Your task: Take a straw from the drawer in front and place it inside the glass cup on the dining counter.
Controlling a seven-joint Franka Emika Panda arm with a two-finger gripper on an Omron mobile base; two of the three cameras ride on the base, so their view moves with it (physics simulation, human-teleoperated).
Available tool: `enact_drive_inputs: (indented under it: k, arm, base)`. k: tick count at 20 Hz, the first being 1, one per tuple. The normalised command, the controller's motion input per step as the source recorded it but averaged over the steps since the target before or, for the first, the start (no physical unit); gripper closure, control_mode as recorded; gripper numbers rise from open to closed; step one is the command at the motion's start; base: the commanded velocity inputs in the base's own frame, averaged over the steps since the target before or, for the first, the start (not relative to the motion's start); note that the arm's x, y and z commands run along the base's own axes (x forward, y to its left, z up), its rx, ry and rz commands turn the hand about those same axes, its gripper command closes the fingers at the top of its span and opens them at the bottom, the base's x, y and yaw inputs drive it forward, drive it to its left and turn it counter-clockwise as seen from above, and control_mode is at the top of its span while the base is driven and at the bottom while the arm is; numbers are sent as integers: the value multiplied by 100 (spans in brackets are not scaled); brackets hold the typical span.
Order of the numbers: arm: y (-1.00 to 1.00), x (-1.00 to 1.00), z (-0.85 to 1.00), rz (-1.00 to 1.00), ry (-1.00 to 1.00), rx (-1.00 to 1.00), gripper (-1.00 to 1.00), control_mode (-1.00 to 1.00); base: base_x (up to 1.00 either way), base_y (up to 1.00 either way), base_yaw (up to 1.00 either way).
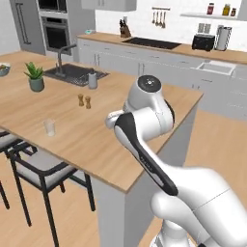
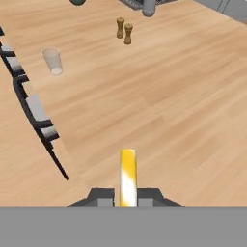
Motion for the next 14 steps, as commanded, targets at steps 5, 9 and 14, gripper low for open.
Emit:
enact_drive_inputs:
  k: [5,9,14]
  arm:
    - [0,0,0,0,0,0,100,100]
    - [0,0,0,0,0,0,100,100]
    - [0,0,0,0,0,0,100,100]
  base:
    - [-23,100,-51]
    - [-17,100,-54]
    - [-4,95,-57]
